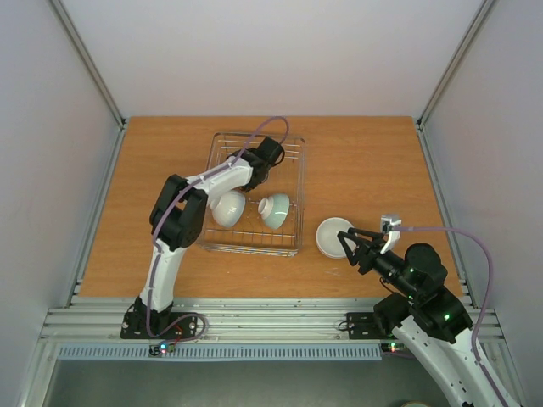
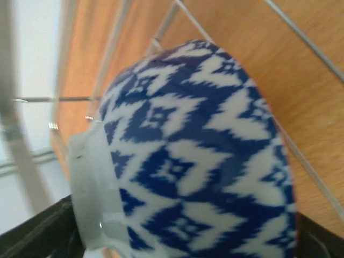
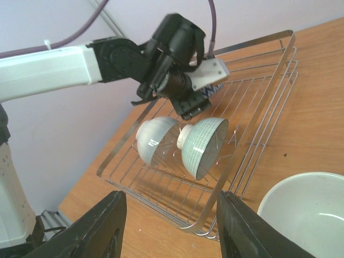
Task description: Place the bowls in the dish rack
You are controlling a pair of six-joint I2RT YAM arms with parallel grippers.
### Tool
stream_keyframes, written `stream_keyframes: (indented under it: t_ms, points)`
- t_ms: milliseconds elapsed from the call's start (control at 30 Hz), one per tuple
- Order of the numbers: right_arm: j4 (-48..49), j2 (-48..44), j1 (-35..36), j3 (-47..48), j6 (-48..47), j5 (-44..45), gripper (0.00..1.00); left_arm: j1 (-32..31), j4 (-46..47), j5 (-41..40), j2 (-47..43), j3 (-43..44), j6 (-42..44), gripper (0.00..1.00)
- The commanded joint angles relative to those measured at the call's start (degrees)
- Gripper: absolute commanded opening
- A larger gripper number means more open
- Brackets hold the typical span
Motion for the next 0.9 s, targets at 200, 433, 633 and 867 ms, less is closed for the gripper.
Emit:
stream_keyframes:
  t_ms: [200,433,633,867]
  points:
    - [-0.9,-0.6,-0.1,1.8,-0.9,0.6,0.48,0.2,-5.9,8.6,4.4,-0.9,-1.3,0.93]
    - [-1.4,-1.1,-0.2,2.0,-1.0,0.5,0.48,0.2,-7.2,15.9,2.1,-1.3,-1.7,0.99]
    - [-2.7,0.6,-0.1,2.9,-1.0,2.3,0.48,0.2,-6.0,26.7,-4.3,-3.2,-3.6,1.00]
    - [-4.0,6.4,-0.1,4.2,-1.3,4.5,0.49,0.2,-4.4,37.2,-8.9,-4.6,-7.3,0.99]
